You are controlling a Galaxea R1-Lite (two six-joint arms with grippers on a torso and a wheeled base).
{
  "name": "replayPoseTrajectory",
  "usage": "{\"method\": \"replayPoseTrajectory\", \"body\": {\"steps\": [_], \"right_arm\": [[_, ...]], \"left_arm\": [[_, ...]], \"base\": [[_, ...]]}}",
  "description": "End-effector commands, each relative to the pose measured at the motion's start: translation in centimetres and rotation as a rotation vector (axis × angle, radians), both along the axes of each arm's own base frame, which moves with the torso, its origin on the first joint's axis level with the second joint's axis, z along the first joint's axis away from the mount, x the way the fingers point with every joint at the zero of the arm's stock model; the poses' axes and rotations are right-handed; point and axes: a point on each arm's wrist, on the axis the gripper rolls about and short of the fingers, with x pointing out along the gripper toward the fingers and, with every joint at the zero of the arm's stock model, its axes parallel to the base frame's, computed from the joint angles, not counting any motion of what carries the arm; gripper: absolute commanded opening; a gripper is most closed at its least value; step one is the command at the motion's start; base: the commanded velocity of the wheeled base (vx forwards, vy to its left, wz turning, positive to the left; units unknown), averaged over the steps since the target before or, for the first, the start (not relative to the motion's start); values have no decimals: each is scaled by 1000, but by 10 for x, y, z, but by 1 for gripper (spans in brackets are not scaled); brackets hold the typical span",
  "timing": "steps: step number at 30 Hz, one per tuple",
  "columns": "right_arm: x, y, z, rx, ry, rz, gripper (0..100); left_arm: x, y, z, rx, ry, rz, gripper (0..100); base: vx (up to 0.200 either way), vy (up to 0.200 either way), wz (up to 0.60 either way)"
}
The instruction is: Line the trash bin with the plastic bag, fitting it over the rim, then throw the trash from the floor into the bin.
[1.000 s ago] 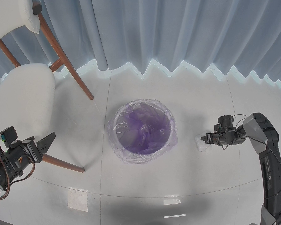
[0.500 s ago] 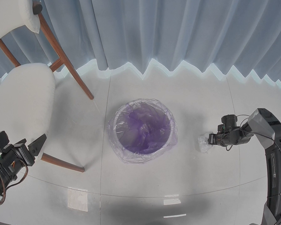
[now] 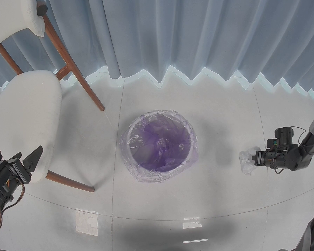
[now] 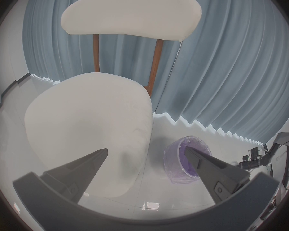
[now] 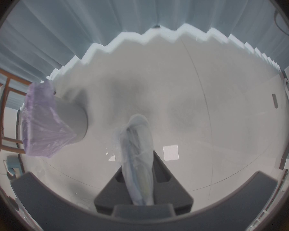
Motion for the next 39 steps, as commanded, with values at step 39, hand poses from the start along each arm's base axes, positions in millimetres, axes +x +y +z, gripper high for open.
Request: {"method": "replayPoseTrajectory", "body": {"steps": [39], "right_arm": [[-40,200,21,132,-695,465,0]], "left_arm": [[-41,12,-12,40,-75,112,100]], "base": [[0,0,0]]}}
